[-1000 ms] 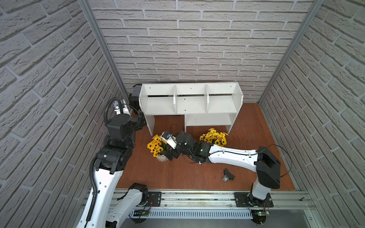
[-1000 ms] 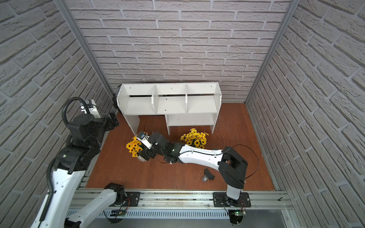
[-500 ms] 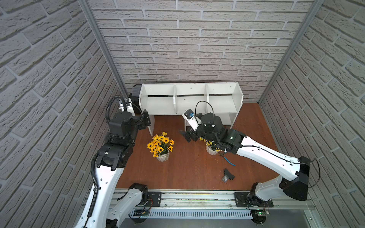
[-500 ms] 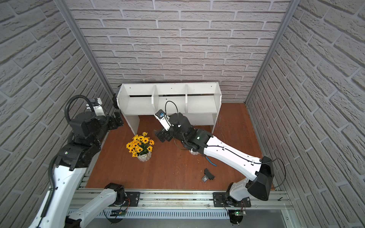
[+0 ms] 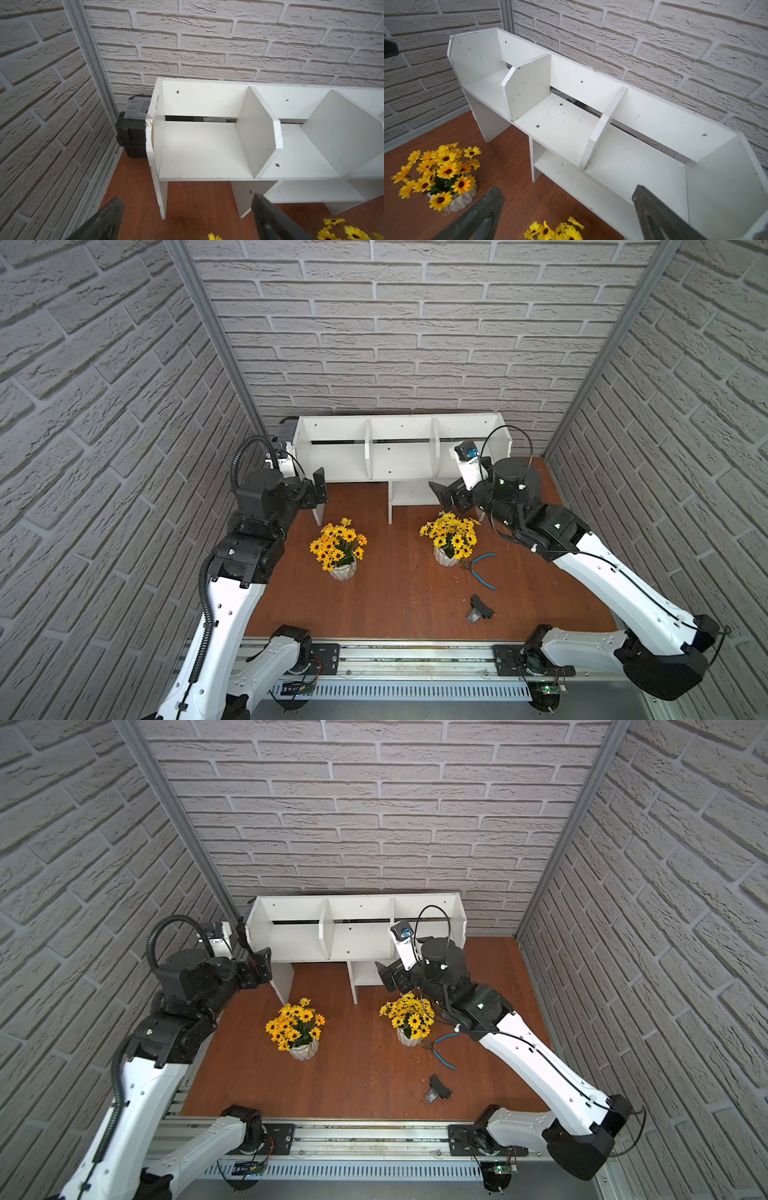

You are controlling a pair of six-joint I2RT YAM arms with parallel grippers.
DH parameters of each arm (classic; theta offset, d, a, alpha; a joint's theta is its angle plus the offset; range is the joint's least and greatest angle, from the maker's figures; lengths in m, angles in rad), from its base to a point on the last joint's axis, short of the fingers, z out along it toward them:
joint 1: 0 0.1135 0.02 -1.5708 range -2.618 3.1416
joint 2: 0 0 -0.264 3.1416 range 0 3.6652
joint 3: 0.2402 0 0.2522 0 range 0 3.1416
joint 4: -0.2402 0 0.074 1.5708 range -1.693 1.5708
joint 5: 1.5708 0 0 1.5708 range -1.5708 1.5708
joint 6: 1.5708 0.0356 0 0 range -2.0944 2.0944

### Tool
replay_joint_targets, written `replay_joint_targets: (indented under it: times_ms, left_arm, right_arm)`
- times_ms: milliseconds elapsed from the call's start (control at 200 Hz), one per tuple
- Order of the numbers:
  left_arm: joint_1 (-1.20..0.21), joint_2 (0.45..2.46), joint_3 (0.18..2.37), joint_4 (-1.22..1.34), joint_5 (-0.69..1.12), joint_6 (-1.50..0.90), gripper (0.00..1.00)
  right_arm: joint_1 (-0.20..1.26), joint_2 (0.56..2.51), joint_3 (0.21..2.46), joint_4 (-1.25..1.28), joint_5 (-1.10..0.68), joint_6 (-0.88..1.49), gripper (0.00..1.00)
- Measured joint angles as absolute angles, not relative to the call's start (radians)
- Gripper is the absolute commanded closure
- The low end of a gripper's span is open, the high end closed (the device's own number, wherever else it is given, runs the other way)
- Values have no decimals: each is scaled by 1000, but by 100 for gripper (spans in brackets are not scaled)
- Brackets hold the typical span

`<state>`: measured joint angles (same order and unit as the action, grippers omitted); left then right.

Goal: Take the sunflower pots off the shelves
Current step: Place the sunflower pot at the center of the board.

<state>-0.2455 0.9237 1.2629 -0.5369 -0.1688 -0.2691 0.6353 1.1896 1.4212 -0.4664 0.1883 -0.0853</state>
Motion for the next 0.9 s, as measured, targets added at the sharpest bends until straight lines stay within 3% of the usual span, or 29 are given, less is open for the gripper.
replay_joint_targets:
  times_ms: [505, 900]
  left_arm:
    - [-278, 879, 1020, -448, -297, -297, 2]
    - [-362, 781, 788, -271, -675, -301, 2]
  right_arm:
    - [427, 987, 1188, -500, 365, -47, 1]
    - [276, 929, 944, -416, 385, 73, 1]
